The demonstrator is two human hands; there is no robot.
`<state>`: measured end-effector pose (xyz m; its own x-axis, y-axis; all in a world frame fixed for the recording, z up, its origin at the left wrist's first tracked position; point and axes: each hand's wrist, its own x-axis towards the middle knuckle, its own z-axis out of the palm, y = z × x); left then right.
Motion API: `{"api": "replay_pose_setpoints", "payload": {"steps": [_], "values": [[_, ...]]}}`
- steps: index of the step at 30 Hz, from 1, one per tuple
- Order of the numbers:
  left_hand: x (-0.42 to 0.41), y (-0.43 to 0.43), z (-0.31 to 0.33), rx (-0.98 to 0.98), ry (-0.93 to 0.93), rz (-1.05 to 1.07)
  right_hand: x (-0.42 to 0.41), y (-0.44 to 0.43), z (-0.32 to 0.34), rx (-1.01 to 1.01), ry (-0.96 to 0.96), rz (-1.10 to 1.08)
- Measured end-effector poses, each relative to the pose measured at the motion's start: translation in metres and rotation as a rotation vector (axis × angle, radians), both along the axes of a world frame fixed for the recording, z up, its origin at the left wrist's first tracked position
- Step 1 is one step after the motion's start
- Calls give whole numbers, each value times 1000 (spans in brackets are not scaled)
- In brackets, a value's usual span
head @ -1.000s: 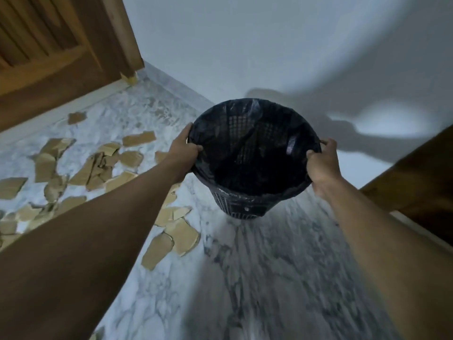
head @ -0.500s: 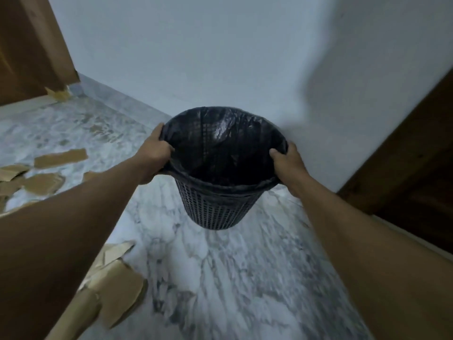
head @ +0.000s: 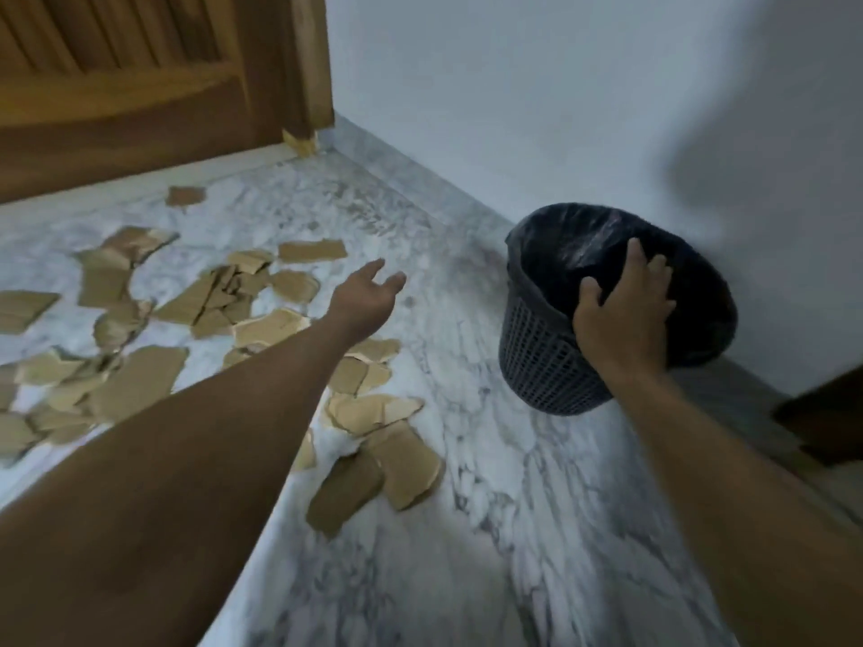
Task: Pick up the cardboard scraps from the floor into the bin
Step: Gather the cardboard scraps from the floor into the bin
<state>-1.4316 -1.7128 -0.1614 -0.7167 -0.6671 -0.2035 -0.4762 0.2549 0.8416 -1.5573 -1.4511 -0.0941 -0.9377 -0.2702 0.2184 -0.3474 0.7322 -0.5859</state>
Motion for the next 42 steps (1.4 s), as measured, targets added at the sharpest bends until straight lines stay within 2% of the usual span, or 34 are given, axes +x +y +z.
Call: {"api": "replay_pose_setpoints", "payload": {"steps": [3, 5, 8, 11, 13, 15, 16, 17, 19, 22, 25, 27, 29, 32, 36, 42], "values": [[66, -41, -34, -112, -101, 111, 60, -47, -35, 1, 67, 158], [112, -68, -59, -175, -202, 166, 93, -74, -74, 51, 45, 260], [168, -102, -103, -267, -402, 185, 130, -104, -149, 215, -173, 371], [208, -137, -146, -317, -498, 224, 136, -130, -224, 417, -337, 385], [227, -158, -167, -413, -546, 206, 128, -158, -257, 495, -306, 377], [238, -166, -185, -413, -565, 189, 118, -186, -274, 471, -133, 378], [239, -163, -192, -403, -585, 202, 109, -200, -279, 439, -62, 386], [240, -158, -201, -389, -602, 244, 101, -215, -278, 426, -68, 423], [239, -144, -211, -404, -609, 325, 89, -245, -276, 497, -150, 562], [232, -136, -211, -417, -625, 313, 90, -284, -275, 579, -112, 694], [226, -133, -207, -466, -612, 317, 110, -306, -277, 415, -84, 783], [226, -128, -208, -535, -554, 349, 118, -314, -279, 313, -57, 799], [232, -123, -211, -518, -526, 411, 122, -317, -280, 281, -13, 812], [241, -114, -215, -450, -617, 411, 135, -317, -283, 388, 46, 860], [242, -102, -209, -531, -628, 410, 157, -315, -282, 489, 152, 834], [256, -99, -194, -426, -629, 498, 185, -307, -272, 399, 161, 876]]}}
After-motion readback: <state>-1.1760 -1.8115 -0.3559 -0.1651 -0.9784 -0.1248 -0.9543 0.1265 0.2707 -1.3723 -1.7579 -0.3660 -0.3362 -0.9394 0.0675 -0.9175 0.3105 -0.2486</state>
